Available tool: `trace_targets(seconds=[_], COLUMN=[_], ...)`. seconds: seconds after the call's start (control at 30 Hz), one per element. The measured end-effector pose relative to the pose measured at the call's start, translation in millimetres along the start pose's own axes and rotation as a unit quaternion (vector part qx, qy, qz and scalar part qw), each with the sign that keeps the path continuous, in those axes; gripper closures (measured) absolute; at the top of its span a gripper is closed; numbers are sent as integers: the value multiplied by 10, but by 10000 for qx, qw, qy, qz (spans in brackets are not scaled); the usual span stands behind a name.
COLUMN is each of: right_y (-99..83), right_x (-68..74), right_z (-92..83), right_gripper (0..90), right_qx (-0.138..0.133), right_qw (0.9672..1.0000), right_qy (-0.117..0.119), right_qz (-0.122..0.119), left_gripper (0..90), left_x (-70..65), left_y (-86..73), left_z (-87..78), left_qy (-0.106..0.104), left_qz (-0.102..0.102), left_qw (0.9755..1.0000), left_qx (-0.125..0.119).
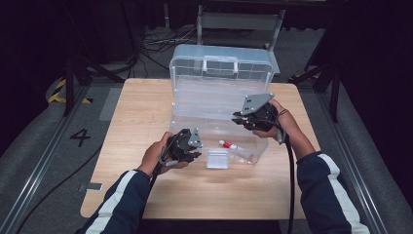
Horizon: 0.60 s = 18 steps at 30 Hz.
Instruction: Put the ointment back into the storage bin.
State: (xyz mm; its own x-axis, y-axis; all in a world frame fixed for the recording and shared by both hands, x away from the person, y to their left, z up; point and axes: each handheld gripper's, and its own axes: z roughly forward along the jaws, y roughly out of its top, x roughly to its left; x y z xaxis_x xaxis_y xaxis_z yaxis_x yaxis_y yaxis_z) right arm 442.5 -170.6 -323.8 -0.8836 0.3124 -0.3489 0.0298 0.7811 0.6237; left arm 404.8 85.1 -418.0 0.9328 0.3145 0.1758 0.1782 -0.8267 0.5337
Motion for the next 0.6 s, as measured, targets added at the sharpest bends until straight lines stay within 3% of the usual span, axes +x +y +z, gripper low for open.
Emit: trace_targets(seconds=[0.23,0.33,0.6], right_y=[-24,-37,-50], right_x=[17,29,55], right_z=[0,-7,-10], right_gripper=[781,781,780], right_qx=[-84,-77,-78], right_qw=[10000,10000,9999], right_qy=[-19,-13,-22], right_qz=[46,41,86], left_gripper=[688,689,694], left_x=[-6,3,-16], left_y=[-18,-35,-19], left_z=[-12,-37,-182], left_qy=[44,9,158], left_qz=[50,-27,165], left_qw=[9999,9998,9994], left_qx=[-92,-208,-262])
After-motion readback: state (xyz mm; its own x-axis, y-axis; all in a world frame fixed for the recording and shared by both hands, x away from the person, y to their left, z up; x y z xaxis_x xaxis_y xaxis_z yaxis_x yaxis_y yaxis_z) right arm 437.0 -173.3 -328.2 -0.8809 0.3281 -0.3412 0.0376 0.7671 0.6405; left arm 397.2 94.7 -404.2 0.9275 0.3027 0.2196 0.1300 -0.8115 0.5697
